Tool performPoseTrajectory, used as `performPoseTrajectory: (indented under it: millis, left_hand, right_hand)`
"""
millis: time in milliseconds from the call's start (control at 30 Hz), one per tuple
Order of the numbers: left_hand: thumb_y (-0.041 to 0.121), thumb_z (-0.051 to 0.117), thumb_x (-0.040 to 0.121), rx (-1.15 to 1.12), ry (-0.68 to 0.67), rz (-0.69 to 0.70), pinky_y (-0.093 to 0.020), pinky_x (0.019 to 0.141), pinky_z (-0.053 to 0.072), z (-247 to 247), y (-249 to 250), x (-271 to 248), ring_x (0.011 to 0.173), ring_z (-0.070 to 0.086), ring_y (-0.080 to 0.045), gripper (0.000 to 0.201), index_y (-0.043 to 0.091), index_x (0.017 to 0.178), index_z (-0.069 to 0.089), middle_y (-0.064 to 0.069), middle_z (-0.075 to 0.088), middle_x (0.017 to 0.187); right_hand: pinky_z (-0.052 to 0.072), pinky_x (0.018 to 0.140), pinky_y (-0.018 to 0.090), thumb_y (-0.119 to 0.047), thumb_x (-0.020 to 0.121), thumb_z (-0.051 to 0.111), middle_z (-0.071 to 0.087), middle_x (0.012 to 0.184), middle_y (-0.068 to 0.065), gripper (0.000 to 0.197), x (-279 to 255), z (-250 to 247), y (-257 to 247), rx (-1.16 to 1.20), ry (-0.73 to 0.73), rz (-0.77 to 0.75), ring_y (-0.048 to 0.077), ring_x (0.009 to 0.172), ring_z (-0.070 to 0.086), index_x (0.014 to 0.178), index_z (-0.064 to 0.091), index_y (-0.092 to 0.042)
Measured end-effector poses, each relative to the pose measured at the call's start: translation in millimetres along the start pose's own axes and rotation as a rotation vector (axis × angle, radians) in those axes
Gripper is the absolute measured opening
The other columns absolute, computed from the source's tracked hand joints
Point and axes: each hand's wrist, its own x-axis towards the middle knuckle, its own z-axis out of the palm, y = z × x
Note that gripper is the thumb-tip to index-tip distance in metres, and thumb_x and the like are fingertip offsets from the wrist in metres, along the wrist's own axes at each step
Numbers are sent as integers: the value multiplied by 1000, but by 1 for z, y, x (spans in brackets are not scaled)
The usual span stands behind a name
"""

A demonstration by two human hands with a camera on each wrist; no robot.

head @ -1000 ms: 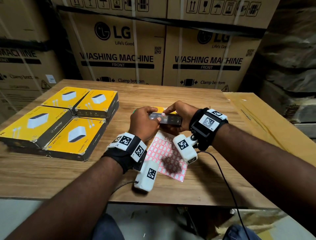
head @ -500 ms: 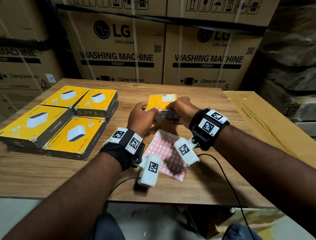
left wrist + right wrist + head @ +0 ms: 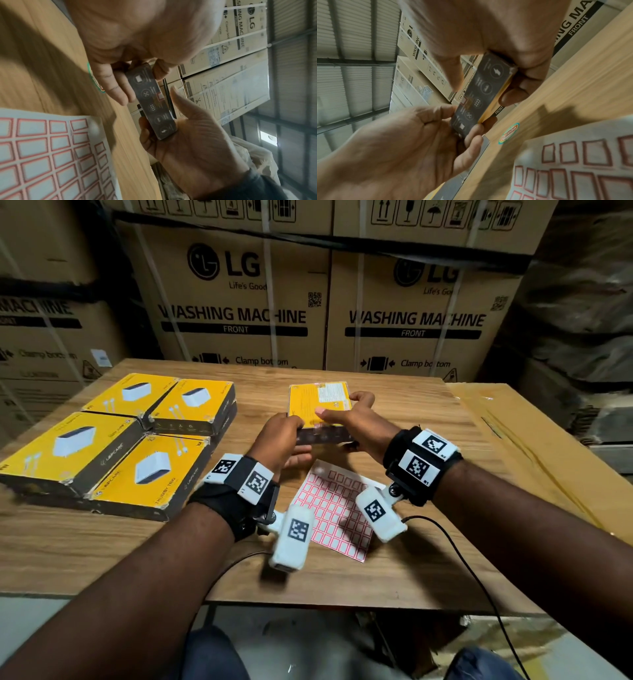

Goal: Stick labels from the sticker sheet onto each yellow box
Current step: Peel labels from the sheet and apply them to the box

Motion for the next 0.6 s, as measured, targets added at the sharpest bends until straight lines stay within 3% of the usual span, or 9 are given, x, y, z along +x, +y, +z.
performPoseTrajectory:
  millis: [100, 233, 333, 433, 600]
  left_hand:
    - [18, 41, 99, 24, 6, 47, -27, 57, 53, 1, 0, 0, 84, 59, -17, 10, 15, 100, 50, -6, 56, 94]
    - [35, 49, 99, 45, -58, 82, -33, 71, 57, 0, -4, -1, 102, 61, -17, 28, 16, 118, 55, -2, 61, 111]
    - [48, 65, 85, 204, -59, 225, -33, 70, 58, -3, -10, 2, 94, 67, -17, 41, 21, 116, 60, -2, 69, 110]
    - [53, 69, 79, 487, 53, 382, -31, 80, 54, -6, -12, 3, 91, 67, -13, 46, 24, 114, 63, 6, 70, 103]
    - [31, 60, 94, 577, 66, 472, -15, 51, 48, -8, -5, 0, 57, 66, -6, 21, 16, 109, 64, 3, 70, 79]
  right_hand:
    - [53, 74, 33, -23, 80, 78, 58, 121, 7, 79, 0, 1, 1, -7, -4, -8, 24, 107, 63, 128, 15, -24]
    - [50, 58, 28, -8, 87, 66, 59, 115, 11, 67, 2, -5, 0, 109, 4, 4, 23, 89, 64, 131, 17, -23]
    - [48, 56, 29, -13, 94, 55, 53, 110, 11, 54, 4, -4, 0, 125, 27, 9, 20, 79, 60, 133, 18, -22]
    - [50, 61, 30, -28, 97, 53, 52, 118, 9, 50, 2, -3, 2, 154, 16, 32, 20, 81, 63, 133, 19, -22]
    - [58, 82, 42, -46, 83, 70, 57, 119, 7, 69, -5, -8, 0, 89, -51, 12, 24, 93, 68, 124, 21, -20]
